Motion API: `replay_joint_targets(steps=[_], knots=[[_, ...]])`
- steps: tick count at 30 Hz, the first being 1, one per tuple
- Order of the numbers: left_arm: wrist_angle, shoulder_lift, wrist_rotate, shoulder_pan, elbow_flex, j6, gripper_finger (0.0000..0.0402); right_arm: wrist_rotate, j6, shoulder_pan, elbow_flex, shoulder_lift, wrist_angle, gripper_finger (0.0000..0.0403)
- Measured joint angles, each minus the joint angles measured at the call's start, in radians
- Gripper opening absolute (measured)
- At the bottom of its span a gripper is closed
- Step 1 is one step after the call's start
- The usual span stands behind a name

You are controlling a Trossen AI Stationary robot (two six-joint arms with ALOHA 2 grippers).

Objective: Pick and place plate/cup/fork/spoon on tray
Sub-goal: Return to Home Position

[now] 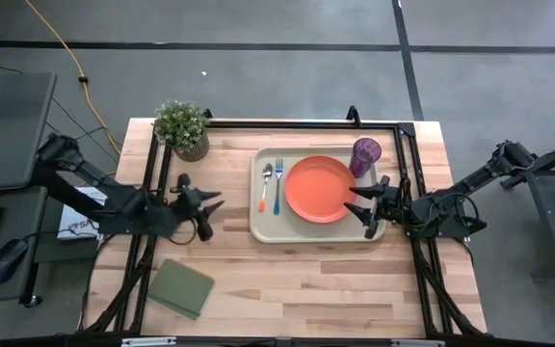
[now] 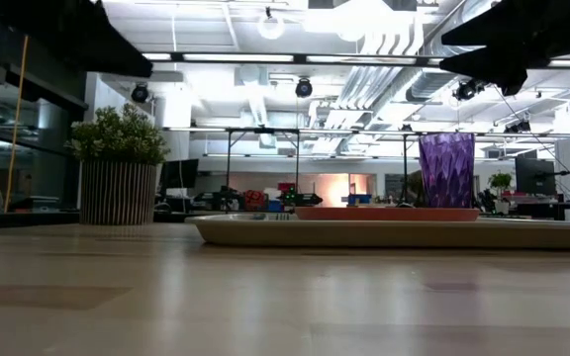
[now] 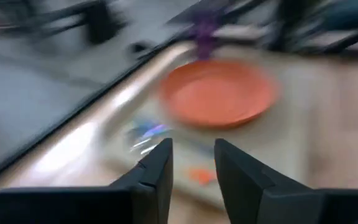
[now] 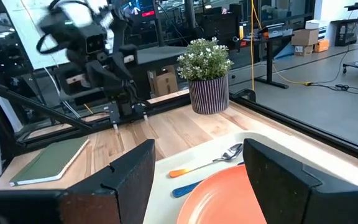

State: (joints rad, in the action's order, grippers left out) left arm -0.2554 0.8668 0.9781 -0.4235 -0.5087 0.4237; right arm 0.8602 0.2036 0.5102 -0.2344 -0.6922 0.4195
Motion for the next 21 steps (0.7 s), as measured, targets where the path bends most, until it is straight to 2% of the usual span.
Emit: replay_joint_targets(steps=[4, 6, 7, 10, 14, 17, 21], knots=[[0.583, -0.092, -0.366, 0.141, 0.182, -0.332, 0.0073, 0.001, -0.002, 0.0, 0.0, 0.0, 0.004, 0.0236], [0.727, -0.102, -0.492, 0.221, 0.216, -0.408, 0.0062, 0.001, -0.002, 0.0, 0.0, 0.0, 0.001, 0.0236], [0.739, -0.11, -0.532, 0.261, 0.216, -0.422, 0.0059, 0.001, -0.002, 0.0, 0.0, 0.0, 0.0, 0.0236], [0.661, -0.141, -0.613, 0.369, 0.195, -0.427, 0.0054, 0.001, -0.002, 0.0, 0.0, 0.0, -0.011, 0.0236], [0.409, -0.217, -0.661, 0.463, 0.125, -0.365, 0.0053, 0.001, -0.001, 0.0, 0.0, 0.0, -0.028, 0.0236], [0.261, -0.274, -0.674, 0.476, 0.095, -0.309, 0.0053, 0.001, 0.033, 0.0, 0.0, 0.0, -0.028, 0.0236], [0.163, -0.334, -0.746, 0.463, 0.093, -0.284, 0.0053, 0.0, 0.058, 0.0, 0.0, 0.0, -0.028, 0.0236]])
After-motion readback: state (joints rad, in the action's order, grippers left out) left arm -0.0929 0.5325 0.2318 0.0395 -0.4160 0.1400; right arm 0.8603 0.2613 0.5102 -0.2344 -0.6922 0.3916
